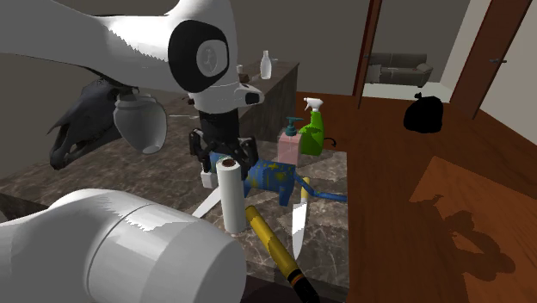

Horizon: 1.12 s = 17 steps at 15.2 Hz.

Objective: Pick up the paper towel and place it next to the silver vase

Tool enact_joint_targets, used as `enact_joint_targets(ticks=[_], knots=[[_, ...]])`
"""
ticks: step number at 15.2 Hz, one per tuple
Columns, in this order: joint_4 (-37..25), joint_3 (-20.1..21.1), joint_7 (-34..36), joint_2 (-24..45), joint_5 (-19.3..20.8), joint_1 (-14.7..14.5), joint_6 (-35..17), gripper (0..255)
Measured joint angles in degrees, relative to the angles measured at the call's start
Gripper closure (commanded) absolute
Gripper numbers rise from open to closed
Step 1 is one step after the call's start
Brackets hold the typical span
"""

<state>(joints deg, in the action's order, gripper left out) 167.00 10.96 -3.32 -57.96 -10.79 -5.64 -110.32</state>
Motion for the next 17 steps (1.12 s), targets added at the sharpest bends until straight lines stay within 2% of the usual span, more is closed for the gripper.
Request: enact_joint_targets(ticks=[7, 8, 17], knots=[[1.2, 0.2, 0.0, 0.1, -0.3, -0.1, -1.4, 0], [1.2, 0.2, 0.0, 0.1, -0.3, -0.2, -1.4, 255], [1.2, 0.2, 0.0, 0.1, -0.3, -0.2, -1.4, 255]])
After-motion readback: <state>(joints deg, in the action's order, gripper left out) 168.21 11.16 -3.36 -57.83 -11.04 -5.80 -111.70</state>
